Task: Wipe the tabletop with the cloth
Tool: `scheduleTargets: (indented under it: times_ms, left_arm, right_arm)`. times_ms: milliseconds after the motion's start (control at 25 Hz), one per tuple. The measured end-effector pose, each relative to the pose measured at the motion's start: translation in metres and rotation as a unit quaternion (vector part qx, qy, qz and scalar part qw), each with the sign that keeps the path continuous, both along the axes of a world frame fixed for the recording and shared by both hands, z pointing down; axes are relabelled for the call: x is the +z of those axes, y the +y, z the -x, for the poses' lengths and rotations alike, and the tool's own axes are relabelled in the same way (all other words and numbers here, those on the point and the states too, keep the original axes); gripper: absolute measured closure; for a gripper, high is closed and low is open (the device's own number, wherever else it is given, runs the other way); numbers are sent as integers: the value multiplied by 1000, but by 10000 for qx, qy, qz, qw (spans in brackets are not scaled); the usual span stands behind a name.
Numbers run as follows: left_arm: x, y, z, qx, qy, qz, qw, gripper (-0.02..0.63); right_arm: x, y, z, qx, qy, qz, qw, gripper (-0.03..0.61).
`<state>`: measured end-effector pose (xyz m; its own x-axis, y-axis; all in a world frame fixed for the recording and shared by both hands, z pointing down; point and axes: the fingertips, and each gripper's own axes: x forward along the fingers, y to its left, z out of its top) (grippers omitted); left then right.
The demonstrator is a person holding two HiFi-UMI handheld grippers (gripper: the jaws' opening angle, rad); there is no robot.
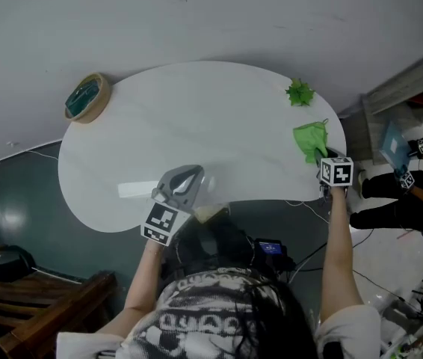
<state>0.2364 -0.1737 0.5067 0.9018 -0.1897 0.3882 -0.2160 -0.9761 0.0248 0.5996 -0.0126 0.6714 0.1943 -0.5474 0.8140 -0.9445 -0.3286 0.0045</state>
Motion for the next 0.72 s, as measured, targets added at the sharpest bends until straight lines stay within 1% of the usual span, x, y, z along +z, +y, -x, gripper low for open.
scheduleTargets:
  times_ms: [160,280,400,560,720]
  left_arm:
    - [2,1,11,-46,-73,-18,10000,604]
    - [-2,-1,21,-123,-47,-46,9999,604]
    - [-5,-6,39,-237,-5,-53,9997,604]
    - [-5,-13,76,-394,-7,-52,9992,604]
    - [-4,-18,126,-604,1,-29,9982,604]
  right_arm:
    - [-4,-7,5,24,18,-97,9999,483]
    - [-13,-17,11,-55,73,-181,9998,483]
    - [-24,-33,26,-179,145,-278,9993,483]
    - [-40,-60,62,-412,213,-438,9980,483]
    - [-54,-89,115,-705,252,-566,9956,483]
